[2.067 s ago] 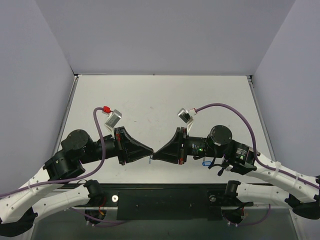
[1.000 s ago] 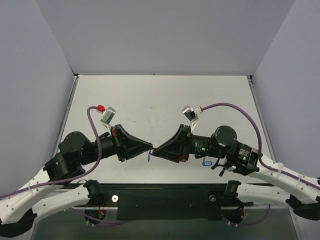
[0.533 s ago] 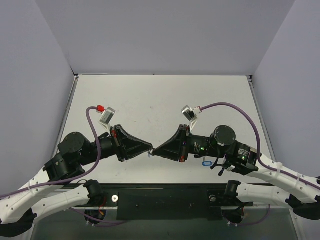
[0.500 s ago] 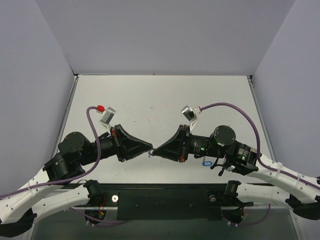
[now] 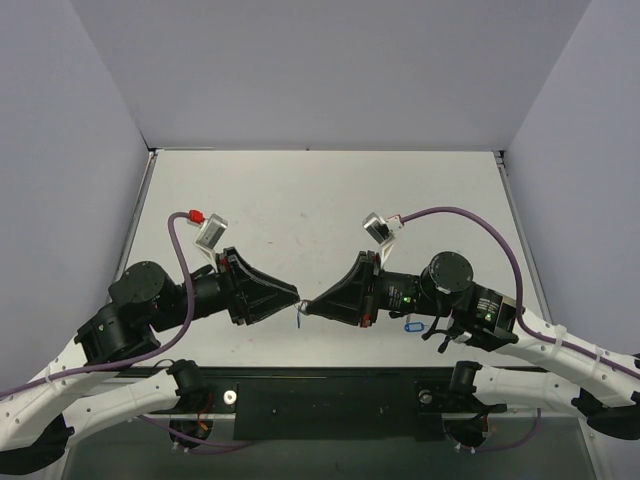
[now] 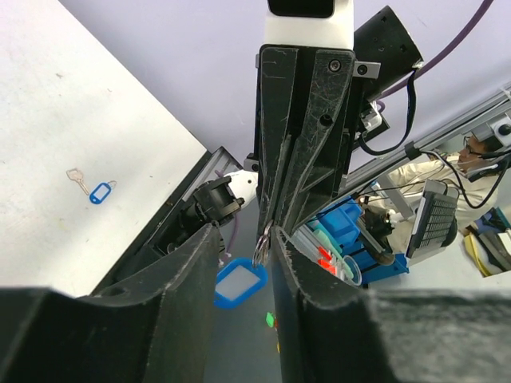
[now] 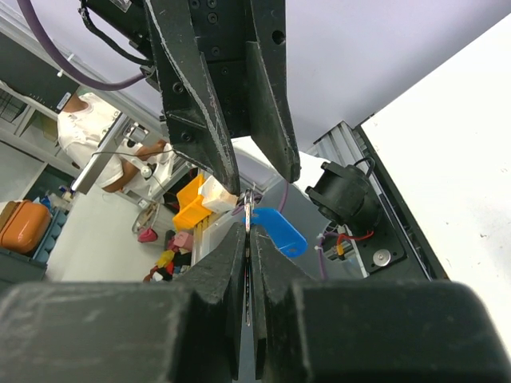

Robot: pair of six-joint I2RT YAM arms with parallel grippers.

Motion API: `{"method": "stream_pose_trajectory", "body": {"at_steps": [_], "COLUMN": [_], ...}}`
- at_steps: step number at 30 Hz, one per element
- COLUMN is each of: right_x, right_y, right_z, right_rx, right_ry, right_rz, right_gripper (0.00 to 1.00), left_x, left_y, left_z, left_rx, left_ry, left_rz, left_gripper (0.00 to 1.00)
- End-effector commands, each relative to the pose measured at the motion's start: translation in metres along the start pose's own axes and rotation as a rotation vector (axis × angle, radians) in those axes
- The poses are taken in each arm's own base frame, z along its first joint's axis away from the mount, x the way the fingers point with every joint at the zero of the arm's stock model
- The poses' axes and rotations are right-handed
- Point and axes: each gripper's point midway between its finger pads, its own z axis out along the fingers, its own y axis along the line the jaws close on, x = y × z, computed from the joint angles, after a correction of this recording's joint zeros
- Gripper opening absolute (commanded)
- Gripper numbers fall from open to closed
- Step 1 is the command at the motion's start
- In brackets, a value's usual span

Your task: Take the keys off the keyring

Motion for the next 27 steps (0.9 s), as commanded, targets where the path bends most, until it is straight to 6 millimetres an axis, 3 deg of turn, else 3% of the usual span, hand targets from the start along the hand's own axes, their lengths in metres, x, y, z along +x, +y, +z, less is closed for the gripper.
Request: {"method": "stream_pose_trajectory", "body": {"at_steps": [1,15,19,23,27], "right_x": [-0.016,-0.017,-0.016,-0.017,-0.019], "right_y": [0.025,0.027,0.025,0.025,0.024], "right_z": [-0.006,-0.006,-0.006,-0.006,-0.007], "right_rx": [-0.081,-0.08,-0.074,-0.069,-0.061], "right_ry": [-0.05,-0.051,-0.05,-0.056,-0.066], "right_rz": [-0.041,-0.044,-0.044,-0.045,-0.045], "right_gripper": [0.0,0.0,0.0,0.0,0.0], "left_x": [-0.011,-0.003,-0.003,-0.005,-0.01], "left_y": [-0.016,-0.02,-0.021,-0.024,-0.028], "left_z": [-0.008,-0.005,-0.005,-0.006,-0.008], "left_rx": [0.04,0.076,0.087,0.099,0.136], "left_ry": [-0.022,0.016,0.018,0.001,-0.046], "left_rz": [0.034,0.037,0.038,0.03,0.005], "left_gripper": [0.39,0.37,0.26,0.02,0.0]}}
